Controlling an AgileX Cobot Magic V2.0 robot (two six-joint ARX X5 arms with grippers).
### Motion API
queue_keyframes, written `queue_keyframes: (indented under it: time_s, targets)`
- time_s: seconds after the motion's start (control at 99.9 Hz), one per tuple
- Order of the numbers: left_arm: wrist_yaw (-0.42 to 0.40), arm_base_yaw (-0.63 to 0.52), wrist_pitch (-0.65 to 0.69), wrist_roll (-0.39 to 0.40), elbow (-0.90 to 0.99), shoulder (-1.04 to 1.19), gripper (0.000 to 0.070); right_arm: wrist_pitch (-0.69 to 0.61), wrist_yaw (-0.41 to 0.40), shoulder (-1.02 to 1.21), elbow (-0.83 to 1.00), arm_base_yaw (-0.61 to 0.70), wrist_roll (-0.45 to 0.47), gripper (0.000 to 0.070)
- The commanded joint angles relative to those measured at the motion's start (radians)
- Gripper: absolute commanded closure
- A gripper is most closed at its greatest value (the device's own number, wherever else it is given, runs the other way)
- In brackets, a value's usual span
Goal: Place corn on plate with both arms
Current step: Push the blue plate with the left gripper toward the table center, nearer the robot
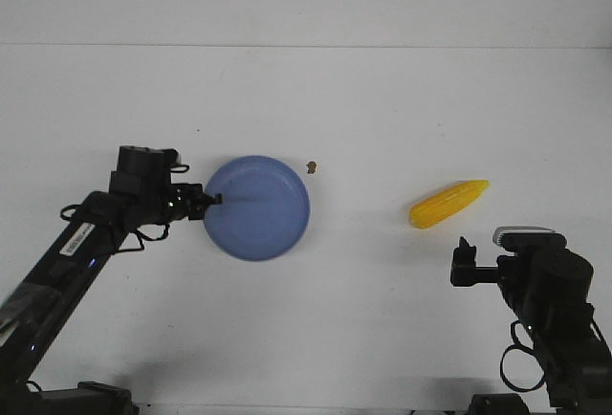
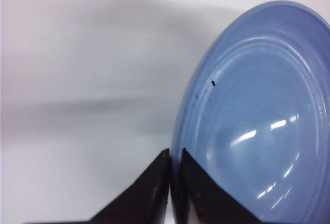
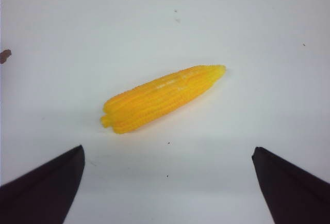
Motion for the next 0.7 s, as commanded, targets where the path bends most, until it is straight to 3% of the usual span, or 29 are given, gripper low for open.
queue_keyframes:
  time_s: [0.0,0.1,0.28,0.691]
  targets:
    - [0.021,-0.039,0.041,-0.046,-0.052,-0.033,0.0696,0.008,-0.003,0.003,0.016,0.0,0.007,0.0002]
    - [0.072,-0.1,0.079,-0.076,-0.133,-0.06,0.0696,0.009,-0.003,0.003,0.016,0.0,0.007,0.0002]
    - [0.074,-0.188,0.139,-0.106,-0.213,-0.054,0.0695,0.01,-0.003,0.003,0.016,0.0,0.007,0.0002]
    - [0.069,-0.241,0.189,-0.106,-0.239,0.017,0.0687,0.007,-0.003,0.003,0.016,0.0,0.007,0.0002]
